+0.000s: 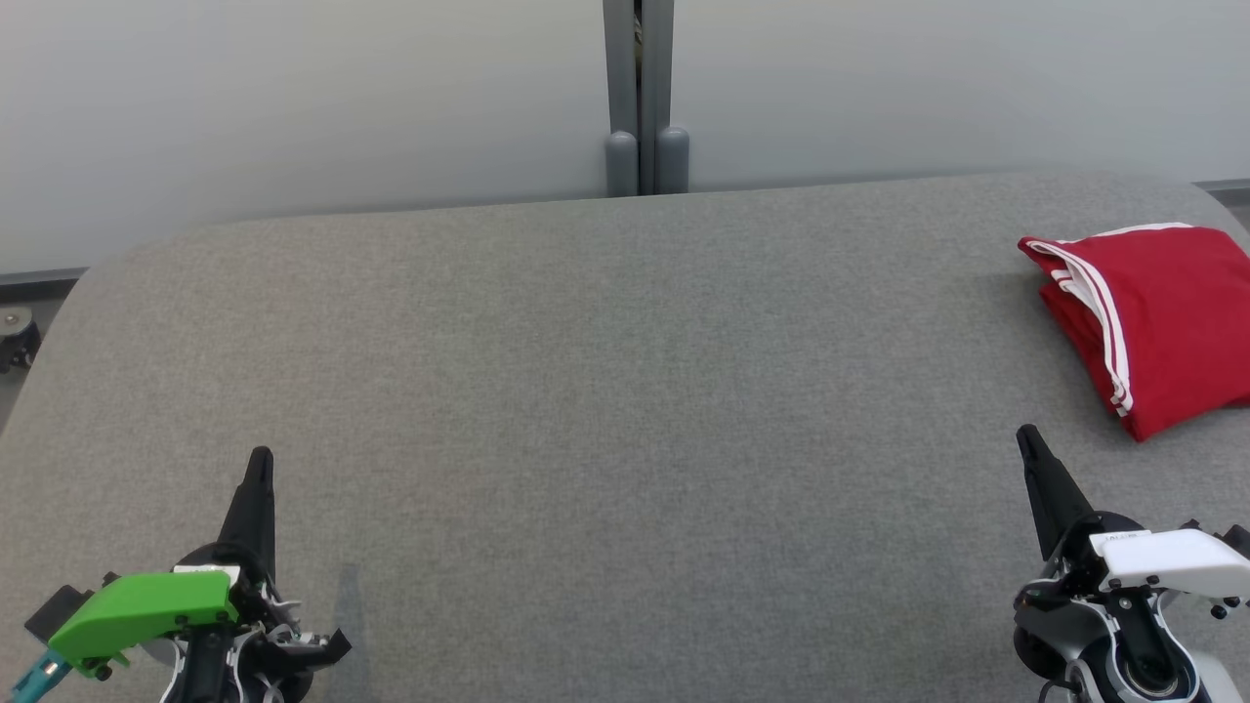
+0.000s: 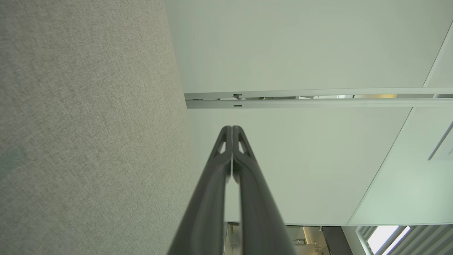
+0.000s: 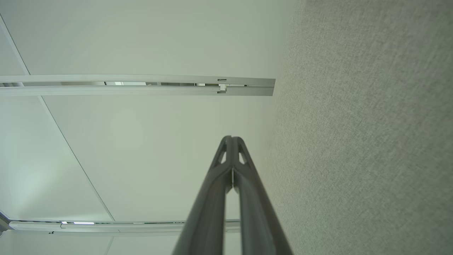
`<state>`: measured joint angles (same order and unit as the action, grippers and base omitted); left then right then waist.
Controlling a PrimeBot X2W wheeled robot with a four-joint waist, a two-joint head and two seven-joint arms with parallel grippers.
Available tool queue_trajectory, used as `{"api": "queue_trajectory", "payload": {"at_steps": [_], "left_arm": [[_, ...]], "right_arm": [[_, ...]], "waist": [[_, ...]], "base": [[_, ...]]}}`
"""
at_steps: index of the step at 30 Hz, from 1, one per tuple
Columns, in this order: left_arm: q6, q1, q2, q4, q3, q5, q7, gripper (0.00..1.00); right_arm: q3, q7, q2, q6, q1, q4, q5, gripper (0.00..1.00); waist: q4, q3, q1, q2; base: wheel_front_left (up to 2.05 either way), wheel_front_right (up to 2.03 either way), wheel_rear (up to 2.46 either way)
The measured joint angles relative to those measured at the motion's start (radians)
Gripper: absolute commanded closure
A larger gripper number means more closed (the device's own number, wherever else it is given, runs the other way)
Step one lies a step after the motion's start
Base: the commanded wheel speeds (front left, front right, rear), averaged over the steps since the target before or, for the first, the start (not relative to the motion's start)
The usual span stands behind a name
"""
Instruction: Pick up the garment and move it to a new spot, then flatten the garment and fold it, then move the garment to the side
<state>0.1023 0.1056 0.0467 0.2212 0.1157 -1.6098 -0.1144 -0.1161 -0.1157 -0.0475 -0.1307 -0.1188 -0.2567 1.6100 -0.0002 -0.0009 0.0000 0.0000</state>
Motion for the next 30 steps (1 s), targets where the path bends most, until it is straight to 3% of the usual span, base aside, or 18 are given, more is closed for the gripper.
{"api": "queue_trajectory", "payload": {"at_steps": [30], "left_arm": [[0.000, 0.000, 0.000, 0.000, 0.000, 0.000, 0.000, 1.00]], "right_arm": [[0.000, 0.000, 0.000, 0.000, 0.000, 0.000, 0.000, 1.00]], "waist": [[0.000, 0.000, 0.0000, 0.0000]], "base": [[0.00, 0.00, 0.00]]}}
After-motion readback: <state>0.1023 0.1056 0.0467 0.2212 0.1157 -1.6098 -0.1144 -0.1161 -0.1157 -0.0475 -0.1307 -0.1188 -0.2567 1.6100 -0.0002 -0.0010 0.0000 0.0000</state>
